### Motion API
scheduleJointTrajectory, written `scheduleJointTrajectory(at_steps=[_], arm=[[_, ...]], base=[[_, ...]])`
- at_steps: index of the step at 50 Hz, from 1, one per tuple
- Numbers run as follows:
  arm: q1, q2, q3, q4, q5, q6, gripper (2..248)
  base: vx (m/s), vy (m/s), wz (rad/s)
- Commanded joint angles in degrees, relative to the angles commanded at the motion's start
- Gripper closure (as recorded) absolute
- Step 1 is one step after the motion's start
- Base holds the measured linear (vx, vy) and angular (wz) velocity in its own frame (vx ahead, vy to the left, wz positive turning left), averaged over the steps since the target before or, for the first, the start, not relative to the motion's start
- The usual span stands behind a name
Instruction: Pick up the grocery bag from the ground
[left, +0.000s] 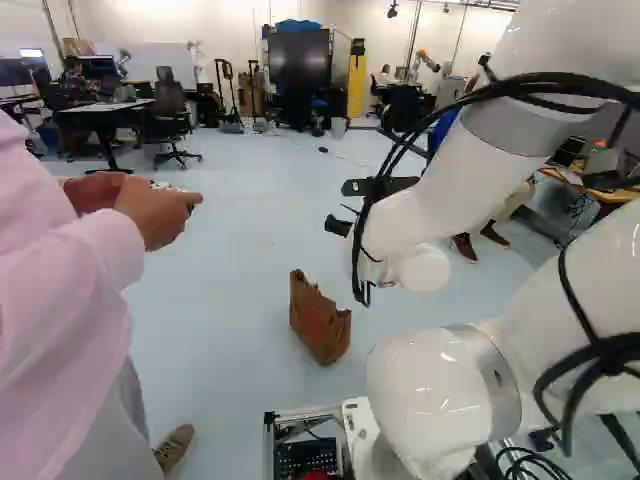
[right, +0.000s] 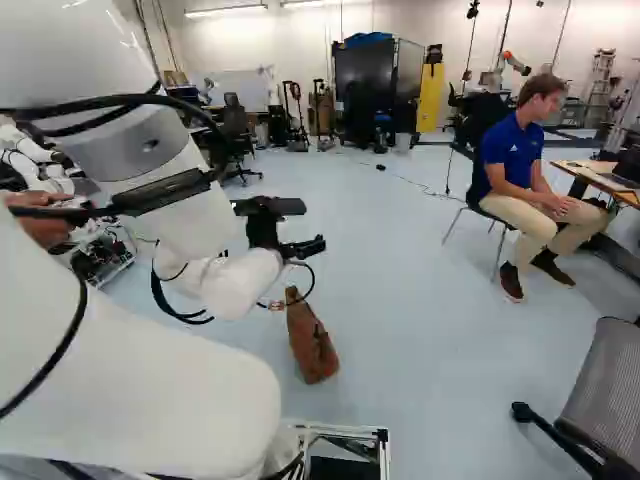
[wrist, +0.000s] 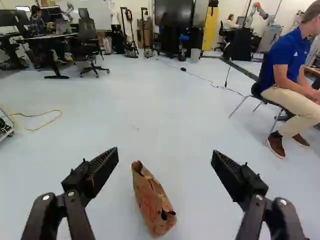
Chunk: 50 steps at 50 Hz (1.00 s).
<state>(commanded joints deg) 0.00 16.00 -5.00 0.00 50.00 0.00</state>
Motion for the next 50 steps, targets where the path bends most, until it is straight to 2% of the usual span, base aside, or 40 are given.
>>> scheduleJointTrajectory(at_steps=[28,38,50], arm=[[0.15,-1.18,-1.0,0.0,0.0,0.0,3],[0.69,-4.35,-3.76,0.0,0.0,0.0,3],[2.04,-10.3,-9.22,0.0,0.0,0.0,3]], base=[[0.0,0.0,0.0],[0.0,0.0,0.0],[0.0,0.0,0.0]])
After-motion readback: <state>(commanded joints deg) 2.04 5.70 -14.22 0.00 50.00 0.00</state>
